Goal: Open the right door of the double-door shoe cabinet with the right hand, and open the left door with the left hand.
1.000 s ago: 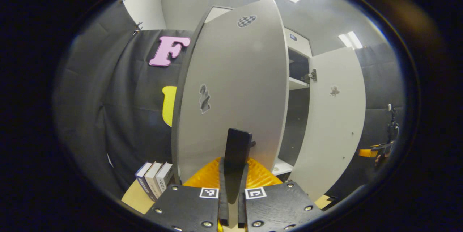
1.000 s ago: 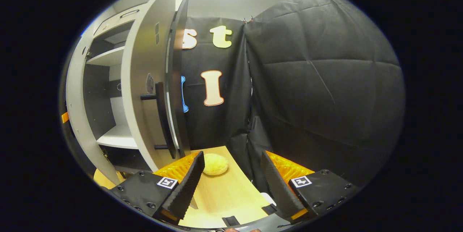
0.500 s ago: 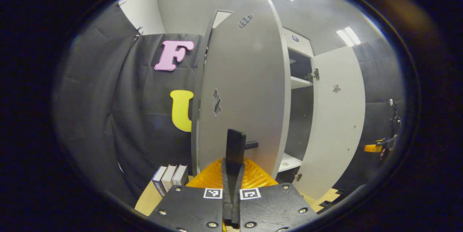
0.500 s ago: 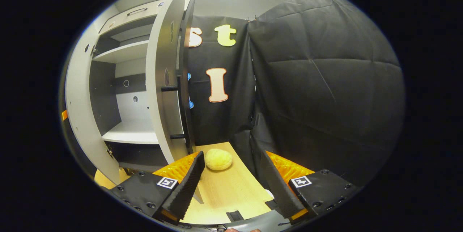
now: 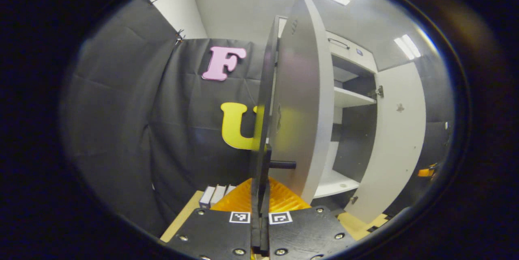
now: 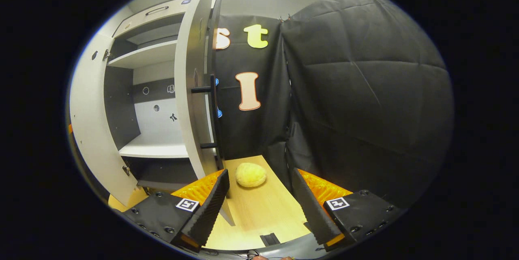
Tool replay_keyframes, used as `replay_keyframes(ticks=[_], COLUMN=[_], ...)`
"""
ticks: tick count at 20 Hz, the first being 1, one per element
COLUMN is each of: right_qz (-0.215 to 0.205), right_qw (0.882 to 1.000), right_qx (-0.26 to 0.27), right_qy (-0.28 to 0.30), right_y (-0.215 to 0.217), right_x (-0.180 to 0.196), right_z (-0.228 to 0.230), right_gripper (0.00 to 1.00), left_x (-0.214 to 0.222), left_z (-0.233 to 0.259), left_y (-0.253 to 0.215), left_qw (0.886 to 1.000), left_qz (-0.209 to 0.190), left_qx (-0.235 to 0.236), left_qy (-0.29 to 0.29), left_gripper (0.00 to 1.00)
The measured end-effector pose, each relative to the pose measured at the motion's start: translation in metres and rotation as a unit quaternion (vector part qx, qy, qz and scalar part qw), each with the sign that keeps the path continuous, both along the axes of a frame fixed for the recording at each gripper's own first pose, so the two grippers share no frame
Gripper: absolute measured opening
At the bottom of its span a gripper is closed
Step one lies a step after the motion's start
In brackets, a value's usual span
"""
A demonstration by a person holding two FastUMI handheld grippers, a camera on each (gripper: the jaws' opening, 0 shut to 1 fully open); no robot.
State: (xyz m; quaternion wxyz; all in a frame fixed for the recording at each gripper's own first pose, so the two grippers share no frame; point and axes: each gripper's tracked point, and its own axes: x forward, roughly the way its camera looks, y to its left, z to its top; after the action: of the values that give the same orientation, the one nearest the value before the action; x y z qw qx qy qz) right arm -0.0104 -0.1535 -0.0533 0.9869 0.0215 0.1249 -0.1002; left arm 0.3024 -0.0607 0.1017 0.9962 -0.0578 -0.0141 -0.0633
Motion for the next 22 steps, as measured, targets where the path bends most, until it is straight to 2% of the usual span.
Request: replay_keyframes(ticks=[6, 13, 17, 20, 21, 22], right_qz=[-0.005, -0.003, 0.019, 0.074, 0.085, 0.091], right_qw=[1.000, 1.000, 1.000, 0.997, 0.996, 0.996], right_qx=[-0.001, 0.000, -0.021, -0.013, -0.013, -0.012], right_qy=[-0.003, 0.007, -0.013, -0.025, -0.020, -0.015], right_y=[0.006, 0.020, 0.028, 0.050, 0.050, 0.050], right_x=[-0.012, -0.025, -0.020, -0.018, -0.020, -0.021], right_z=[0.004, 0.004, 0.020, 0.023, 0.019, 0.017], right_gripper=[0.98, 0.98, 0.98, 0.93, 0.98, 0.98], left_x=[-0.005, -0.030, -0.053, -0.077, -0.086, -0.097], left_z=[-0.007, -0.009, -0.004, 0.001, 0.003, 0.004], left_y=[0.000, 0.006, 0.017, 0.017, 0.012, 0.006], left_qw=[0.999, 0.999, 0.998, 0.996, 0.995, 0.994], left_qz=[0.012, 0.010, 0.041, 0.076, 0.084, 0.095], left_qx=[0.050, 0.045, 0.056, 0.045, 0.042, 0.045], left_qy=[0.000, 0.006, 0.014, 0.019, 0.020, 0.018], left_gripper=[0.02, 0.02, 0.02, 0.02, 0.02, 0.02])
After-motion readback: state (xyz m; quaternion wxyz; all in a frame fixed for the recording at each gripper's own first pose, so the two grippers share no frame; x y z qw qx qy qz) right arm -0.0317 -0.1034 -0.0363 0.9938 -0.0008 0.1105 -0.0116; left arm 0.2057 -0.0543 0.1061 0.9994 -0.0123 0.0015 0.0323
